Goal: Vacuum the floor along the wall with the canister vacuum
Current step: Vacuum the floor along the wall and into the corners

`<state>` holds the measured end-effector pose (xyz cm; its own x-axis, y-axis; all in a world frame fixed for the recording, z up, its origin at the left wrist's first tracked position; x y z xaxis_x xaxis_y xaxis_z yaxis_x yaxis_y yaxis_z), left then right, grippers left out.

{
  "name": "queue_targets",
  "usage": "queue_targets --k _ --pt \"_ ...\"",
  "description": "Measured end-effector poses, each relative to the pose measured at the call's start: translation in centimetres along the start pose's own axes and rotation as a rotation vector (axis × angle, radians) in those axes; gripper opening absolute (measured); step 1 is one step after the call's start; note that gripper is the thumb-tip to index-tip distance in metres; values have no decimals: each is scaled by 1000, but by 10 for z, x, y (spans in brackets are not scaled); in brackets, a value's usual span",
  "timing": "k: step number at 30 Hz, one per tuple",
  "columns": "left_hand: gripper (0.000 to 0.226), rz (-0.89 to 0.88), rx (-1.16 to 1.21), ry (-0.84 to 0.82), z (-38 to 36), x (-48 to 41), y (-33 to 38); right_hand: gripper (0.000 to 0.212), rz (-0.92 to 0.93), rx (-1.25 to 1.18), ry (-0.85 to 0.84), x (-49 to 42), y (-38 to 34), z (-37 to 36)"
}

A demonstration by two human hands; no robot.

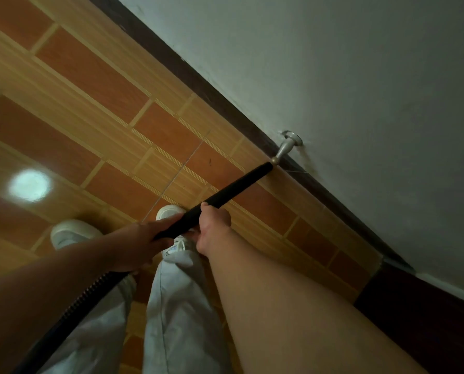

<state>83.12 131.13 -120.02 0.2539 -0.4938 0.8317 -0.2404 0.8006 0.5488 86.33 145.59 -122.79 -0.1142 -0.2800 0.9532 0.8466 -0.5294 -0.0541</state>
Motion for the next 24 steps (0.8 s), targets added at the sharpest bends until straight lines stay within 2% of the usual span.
queue_targets --k 8,19,24 --pt "63 54 -3 -46 -33 -9 17 38 50 -52 -23 -20 6 35" --pt "63 -29 -197 -51 -87 -30 68 27 76 -94 9 -47 11 107" --pt "64 -49 -232 -82 -120 -39 82 30 64 -144 15 -65 25 142"
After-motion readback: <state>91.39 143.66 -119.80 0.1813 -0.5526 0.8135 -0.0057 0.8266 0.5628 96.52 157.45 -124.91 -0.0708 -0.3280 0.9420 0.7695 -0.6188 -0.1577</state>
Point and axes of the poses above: each hand's wrist, its own x-axis away from the middle knuckle, its own z-axis out of the back of the hand, y = z × x, the point moved 8 cm from there along -x, towards the middle knuckle, and after that the axes turned 5 degrees about -x, right-handed, at the moved point
